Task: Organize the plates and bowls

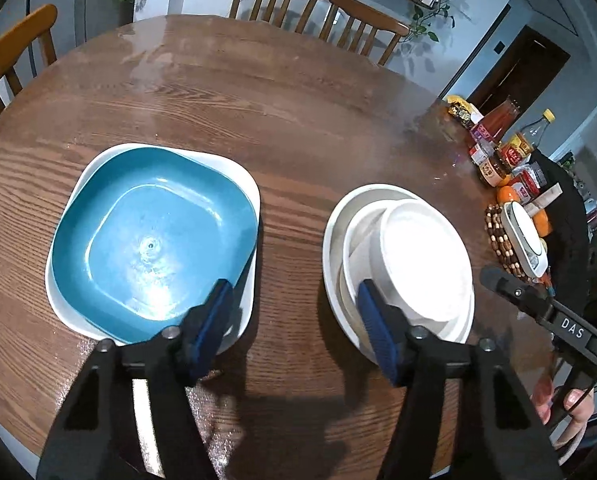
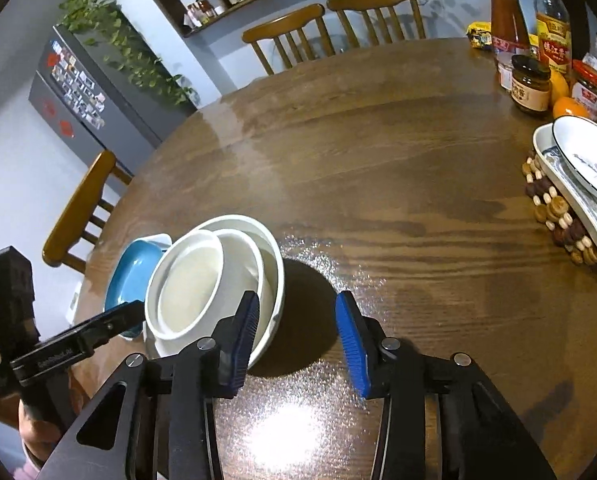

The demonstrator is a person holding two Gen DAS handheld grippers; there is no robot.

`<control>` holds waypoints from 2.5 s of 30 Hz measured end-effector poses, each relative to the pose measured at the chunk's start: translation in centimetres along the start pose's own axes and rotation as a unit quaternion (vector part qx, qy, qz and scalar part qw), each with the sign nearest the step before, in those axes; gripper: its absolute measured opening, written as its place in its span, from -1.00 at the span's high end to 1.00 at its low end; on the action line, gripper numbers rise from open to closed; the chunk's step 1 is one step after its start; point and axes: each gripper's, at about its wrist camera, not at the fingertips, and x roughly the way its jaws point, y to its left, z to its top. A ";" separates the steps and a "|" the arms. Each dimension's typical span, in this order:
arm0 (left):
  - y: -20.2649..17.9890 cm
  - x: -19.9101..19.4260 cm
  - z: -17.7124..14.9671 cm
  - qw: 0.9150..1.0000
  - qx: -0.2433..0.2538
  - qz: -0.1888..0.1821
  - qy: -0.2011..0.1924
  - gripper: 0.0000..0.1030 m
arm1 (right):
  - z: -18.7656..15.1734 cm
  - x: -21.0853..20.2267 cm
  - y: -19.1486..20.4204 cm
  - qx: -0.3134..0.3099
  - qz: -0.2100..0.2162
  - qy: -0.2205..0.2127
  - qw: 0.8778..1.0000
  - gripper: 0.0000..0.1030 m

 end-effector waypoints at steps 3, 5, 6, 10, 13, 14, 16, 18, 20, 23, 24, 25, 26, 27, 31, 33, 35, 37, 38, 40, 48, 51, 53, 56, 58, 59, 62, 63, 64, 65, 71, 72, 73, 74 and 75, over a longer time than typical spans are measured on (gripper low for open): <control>0.2 0.2 0.1 1.000 0.002 0.002 0.004 0.11 | 0.2 0.4 0.2 -0.004 0.001 0.007 1.000 0.28; 0.3 0.3 0.2 1.000 0.001 0.003 0.006 0.11 | 0.3 0.7 0.1 -0.006 0.000 0.013 1.000 0.36; 0.3 0.3 0.2 1.000 0.001 0.004 0.006 0.11 | 0.3 0.9 0.3 -0.007 -0.001 0.016 1.000 0.37; -0.1 0.5 0.5 1.000 0.011 0.015 0.010 0.11 | 0.4 1.0 0.4 -0.013 -0.011 0.019 1.000 0.37; -0.1 0.6 0.7 1.000 0.015 0.021 0.013 0.12 | 0.5 1.2 0.5 -0.019 -0.020 0.024 0.999 0.38; -0.2 0.6 0.7 0.999 0.018 0.023 0.014 0.13 | 0.6 1.4 0.4 -0.020 -0.023 0.026 0.999 0.41; -0.2 0.7 0.8 0.999 0.019 0.024 0.017 0.11 | 0.7 1.6 0.5 -0.023 -0.023 0.031 0.999 0.45; -0.1 0.7 0.8 0.999 0.021 0.027 0.019 0.09 | 0.8 1.8 0.5 -0.025 -0.025 0.036 0.999 0.45; 0.0 0.8 1.0 0.999 0.022 0.027 0.023 0.09 | 0.9 2.0 0.7 -0.029 -0.028 0.040 0.998 0.46; -0.4 1.1 1.3 0.999 0.029 0.034 0.028 0.09 | 1.1 2.0 0.9 -0.037 -0.036 0.045 0.998 0.46; -0.4 1.2 1.4 0.998 0.031 0.035 0.031 0.09 | 1.1 2.1 0.9 -0.039 -0.038 0.047 0.997 0.46; -0.4 1.3 1.5 0.998 0.032 0.035 0.035 0.09 | 1.2 2.1 1.0 -0.042 -0.041 0.049 0.997 0.46; -0.4 1.4 1.6 0.998 0.031 0.034 0.038 0.09 | 1.3 2.1 1.1 -0.046 -0.043 0.051 0.997 0.46; -0.4 1.5 1.8 0.998 0.032 0.033 0.043 0.12 | 1.3 2.1 1.0 -0.047 -0.044 0.053 0.996 0.46; -0.8 1.8 2.0 0.997 0.044 0.036 0.050 0.25 | 1.6 2.3 1.2 -0.054 -0.050 0.064 0.995 0.46; -1.3 1.7 1.9 0.997 0.052 0.035 0.049 0.37 | 1.7 2.3 1.3 -0.057 -0.051 0.068 0.995 0.48; -1.7 1.8 1.9 0.996 0.060 0.036 0.048 0.50 | 1.8 2.4 1.2 -0.056 -0.048 0.070 0.995 0.54; -1.8 1.9 1.8 0.996 0.063 0.034 0.047 0.55 | 1.8 2.4 1.3 -0.056 -0.051 0.069 0.995 0.56; -1.8 1.9 1.8 0.996 0.062 0.033 0.047 0.55 | 1.7 2.4 1.3 -0.056 -0.053 0.069 0.995 0.56; -1.8 1.9 1.8 0.997 0.059 0.033 0.046 0.56 | 1.7 2.6 1.4 -0.055 -0.056 0.071 0.994 0.57; -2.8 2.7 2.1 0.994 0.081 0.045 0.051 0.82 | 1.9 3.1 1.9 -0.059 -0.067 0.080 0.993 0.71; -2.6 2.7 2.1 0.995 0.080 0.039 0.049 0.86 | 1.8 3.0 1.8 -0.054 -0.062 0.080 0.993 0.73; -2.6 3.0 2.1 0.995 0.082 0.036 0.050 0.93 | 1.8 3.0 1.7 -0.051 -0.059 0.079 0.994 0.73; -2.9 3.2 2.2 0.994 0.088 0.036 0.045 0.96 | 1.7 2.9 1.9 -0.052 -0.059 0.077 0.994 0.78; -2.9 3.2 2.1 0.995 0.088 0.033 0.042 0.96 | 1.8 3.0 1.9 -0.052 -0.061 0.075 0.994 0.79; -2.9 3.2 2.1 0.995 0.090 0.032 0.040 0.96 | 1.7 3.0 1.9 -0.051 -0.061 0.075 0.994 0.79; -3.0 3.1 1.9 0.994 0.097 0.034 0.032 0.96 | 1.7 3.0 1.9 -0.049 -0.060 0.073 0.994 0.79; -3.1 3.1 1.9 0.994 0.099 0.035 0.029 0.96 | 1.7 3.0 2.0 -0.050 -0.062 0.071 0.994 0.79; -3.2 3.1 1.8 0.994 0.101 0.037 0.024 0.96 | 1.7 3.0 2.0 -0.051 -0.063 0.069 0.994 0.79; -3.2 3.1 1.7 0.994 0.102 0.037 0.021 0.96 | 1.6 2.9 2.0 -0.049 -0.062 0.067 0.995 0.79; -3.0 2.8 1.1 0.993 0.108 0.038 0.001 0.96 | 0.9 2.6 2.4 -0.043 -0.065 0.043 0.996 0.79; -3.0 2.8 1.0 0.993 0.108 0.038 -0.001 0.96 | 0.9 2.6 2.4 -0.042 -0.065 0.041 0.996 0.79; -3.0 2.7 0.9 0.993 0.109 0.039 -0.003 0.96 | 0.9 2.5 2.4 -0.041 -0.066 0.039 0.996 0.79; -3.0 2.7 0.9 0.993 0.110 0.040 -0.005 0.96 | 0.9 2.5 2.5 -0.040 -0.066 0.038 0.996 0.79; -3.1 2.6 0.8 0.993 0.111 0.040 -0.007 0.96 | 0.8 2.5 2.5 -0.038 -0.067 0.036 0.996 0.79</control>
